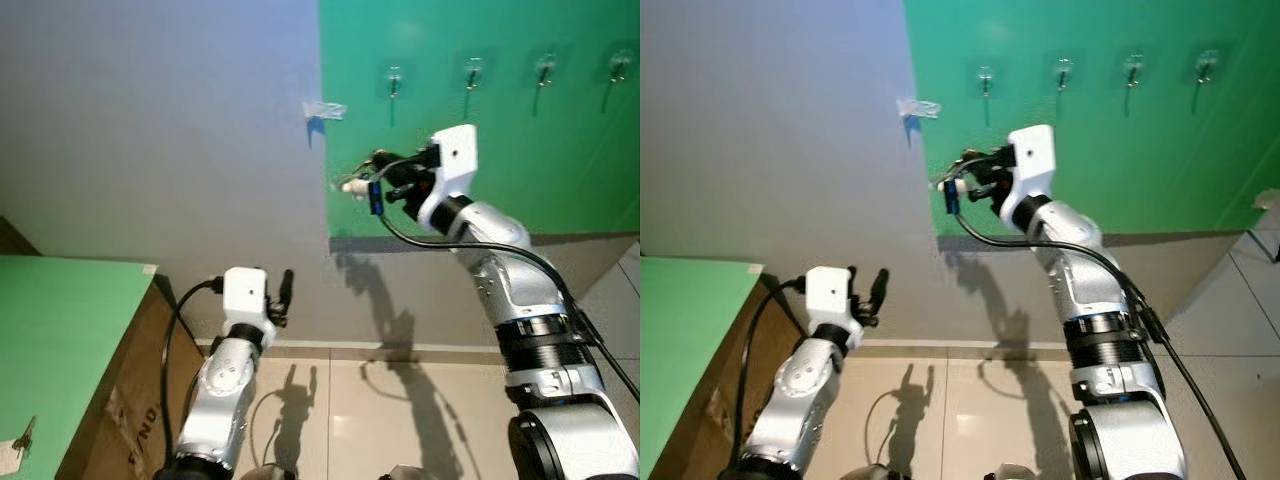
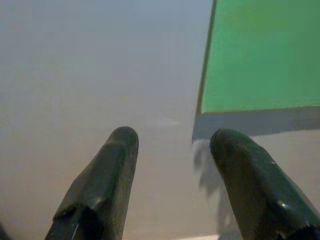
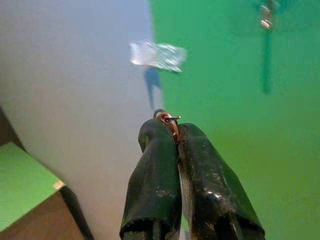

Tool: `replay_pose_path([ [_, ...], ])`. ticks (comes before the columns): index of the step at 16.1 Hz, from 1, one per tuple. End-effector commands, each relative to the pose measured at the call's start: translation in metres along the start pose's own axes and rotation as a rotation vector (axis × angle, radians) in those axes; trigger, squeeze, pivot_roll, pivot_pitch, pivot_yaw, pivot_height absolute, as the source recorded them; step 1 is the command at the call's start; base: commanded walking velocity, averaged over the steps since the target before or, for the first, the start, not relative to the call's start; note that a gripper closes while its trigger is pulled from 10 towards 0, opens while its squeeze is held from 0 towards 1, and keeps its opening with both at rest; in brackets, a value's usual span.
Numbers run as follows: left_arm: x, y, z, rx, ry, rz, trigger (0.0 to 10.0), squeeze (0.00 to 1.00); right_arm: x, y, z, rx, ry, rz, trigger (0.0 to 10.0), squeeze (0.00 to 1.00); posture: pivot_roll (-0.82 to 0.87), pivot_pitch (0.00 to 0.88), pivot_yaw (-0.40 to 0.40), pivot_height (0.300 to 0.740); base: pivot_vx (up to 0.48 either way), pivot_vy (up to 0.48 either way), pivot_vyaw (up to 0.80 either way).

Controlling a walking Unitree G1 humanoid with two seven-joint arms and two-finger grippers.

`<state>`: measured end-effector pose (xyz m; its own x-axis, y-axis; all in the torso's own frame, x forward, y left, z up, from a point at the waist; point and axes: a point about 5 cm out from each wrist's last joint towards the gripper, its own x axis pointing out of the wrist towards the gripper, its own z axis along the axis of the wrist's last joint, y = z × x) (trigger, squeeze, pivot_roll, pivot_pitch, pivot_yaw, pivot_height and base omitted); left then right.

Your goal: Hang keys on a hook

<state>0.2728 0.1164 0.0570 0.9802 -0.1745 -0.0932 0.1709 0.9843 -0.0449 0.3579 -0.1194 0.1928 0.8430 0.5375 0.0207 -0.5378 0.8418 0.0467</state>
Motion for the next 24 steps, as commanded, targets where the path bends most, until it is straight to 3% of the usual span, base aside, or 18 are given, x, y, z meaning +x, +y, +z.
replay_pose_path([
  [1, 0.002, 0.003, 0.003, 0.023, -0.013, 0.009, 10.0, 0.0, 0.005, 0.002, 0.013, -0.019, -0.044, 0.015, 0.0, 0.0, -0.2, 0.0, 0.045, 0.74, 0.0, 0.0, 0.0],
  [5, 0.004, 0.006, 0.008, 0.053, -0.028, -0.016, 10.0, 0.0, 0.009, -0.009, 0.019, -0.033, -0.112, -0.121, 0.0, 0.0, -0.2, 0.0, 0.069, 0.74, 0.0, 0.0, 0.0],
  [10, 0.01, 0.007, 0.012, 0.082, -0.039, -0.036, 10.0, 0.0, 0.016, -0.012, 0.028, 0.023, -0.17, -0.16, 0.0, 0.0, -0.2, 0.0, 0.084, 0.74, 0.0, 0.0, 0.0],
  [24, 0.007, 0.006, 0.008, 0.07, -0.021, -0.068, 10.0, 0.0, 0.034, -0.024, 0.047, 0.027, -0.236, -0.225, 0.0, 0.0, -0.18, 0.0, 0.075, 0.74, 0.0, 0.0, 0.0],
])
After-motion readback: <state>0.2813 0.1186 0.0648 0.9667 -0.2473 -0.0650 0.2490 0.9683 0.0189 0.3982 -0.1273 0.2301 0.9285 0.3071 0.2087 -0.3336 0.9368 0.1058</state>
